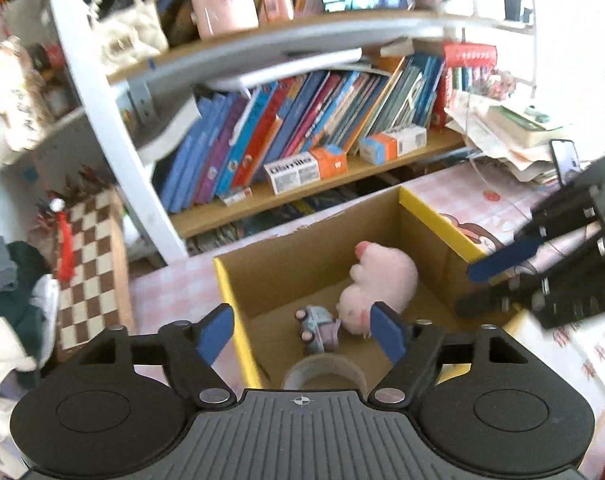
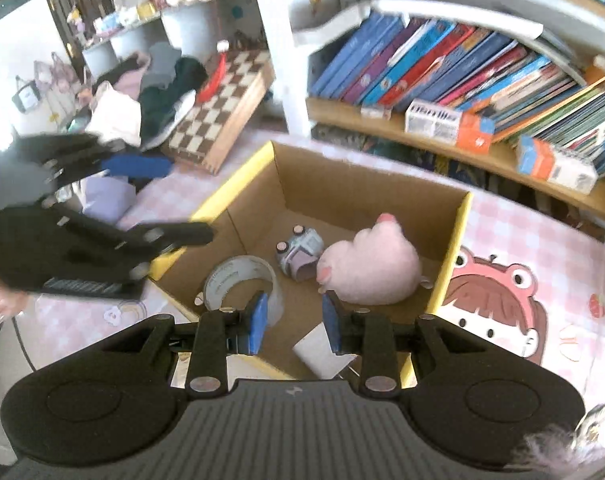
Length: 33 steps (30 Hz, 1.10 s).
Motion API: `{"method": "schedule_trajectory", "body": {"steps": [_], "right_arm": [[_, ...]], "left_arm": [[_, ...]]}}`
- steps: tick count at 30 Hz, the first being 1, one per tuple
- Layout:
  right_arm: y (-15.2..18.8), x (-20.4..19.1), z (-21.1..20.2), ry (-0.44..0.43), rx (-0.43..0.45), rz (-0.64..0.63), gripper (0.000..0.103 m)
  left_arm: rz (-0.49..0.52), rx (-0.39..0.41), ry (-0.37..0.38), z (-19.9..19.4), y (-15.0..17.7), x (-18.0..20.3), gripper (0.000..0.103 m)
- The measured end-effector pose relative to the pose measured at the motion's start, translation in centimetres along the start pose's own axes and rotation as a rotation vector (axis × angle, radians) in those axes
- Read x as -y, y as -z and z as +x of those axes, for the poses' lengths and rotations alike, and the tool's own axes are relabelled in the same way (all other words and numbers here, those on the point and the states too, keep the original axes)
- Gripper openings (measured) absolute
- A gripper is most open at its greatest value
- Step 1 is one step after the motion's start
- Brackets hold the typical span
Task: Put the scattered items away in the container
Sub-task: 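Open both tools to drop charger and blue car into the box, then withdraw both tools and move right tool toward the white foam block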
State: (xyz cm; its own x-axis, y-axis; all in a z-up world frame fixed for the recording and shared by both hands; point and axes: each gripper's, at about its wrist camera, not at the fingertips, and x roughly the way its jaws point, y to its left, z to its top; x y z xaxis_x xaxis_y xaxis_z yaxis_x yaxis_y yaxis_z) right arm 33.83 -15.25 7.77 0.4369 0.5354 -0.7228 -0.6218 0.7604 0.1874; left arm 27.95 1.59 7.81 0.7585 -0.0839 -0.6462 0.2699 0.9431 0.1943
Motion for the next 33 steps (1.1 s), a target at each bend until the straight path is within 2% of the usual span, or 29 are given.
{"method": "schedule_trajectory", "body": {"steps": [3, 5, 8, 15, 19, 22, 28, 33], "right_arm": [[1.6, -0.8, -1.9, 0.014, 0.042, 0.005, 0.030], [2.8, -1.4, -2.8, 0.028, 0.063, 0.001, 0.035], [4.7, -2.4, -3.6, 0.052, 0.076, -0.011, 0.036], [9.0, -4.3, -3.0, 0.095, 0.042, -0.024, 0.037], [11.0, -5.5, -2.2, 0.108, 0.012, -0.053, 0.040], [12.1, -6.1, -1.4, 0.095, -0.010, -0.051, 0.045], [14.1, -7.2, 0.7, 0.074, -0.077, -0.057, 0.045], [15.4, -8.4, 1.4, 0.086, -0.090, -0.112, 0.048]], "left_arm": [[-0.060, 0.013, 0.009, -2.2, 2.1, -0.2, 0.079], [-0.101, 0.009, 0.020, -3.3, 3.7, -0.3, 0.079], [-0.131, -0.010, 0.009, -4.4, 6.0, -0.1, 0.079], [-0.236, -0.042, -0.033, -6.2, 10.7, -0.3, 0.079], [-0.274, -0.081, -0.019, -6.2, 13.0, 0.3, 0.079], [-0.278, -0.110, 0.005, -5.8, 14.3, 1.4, 0.079], [-0.240, -0.141, 0.026, -5.4, 15.7, 3.6, 0.079], [-0.263, -0.161, 0.023, -5.1, 16.4, 3.8, 0.079]]}}
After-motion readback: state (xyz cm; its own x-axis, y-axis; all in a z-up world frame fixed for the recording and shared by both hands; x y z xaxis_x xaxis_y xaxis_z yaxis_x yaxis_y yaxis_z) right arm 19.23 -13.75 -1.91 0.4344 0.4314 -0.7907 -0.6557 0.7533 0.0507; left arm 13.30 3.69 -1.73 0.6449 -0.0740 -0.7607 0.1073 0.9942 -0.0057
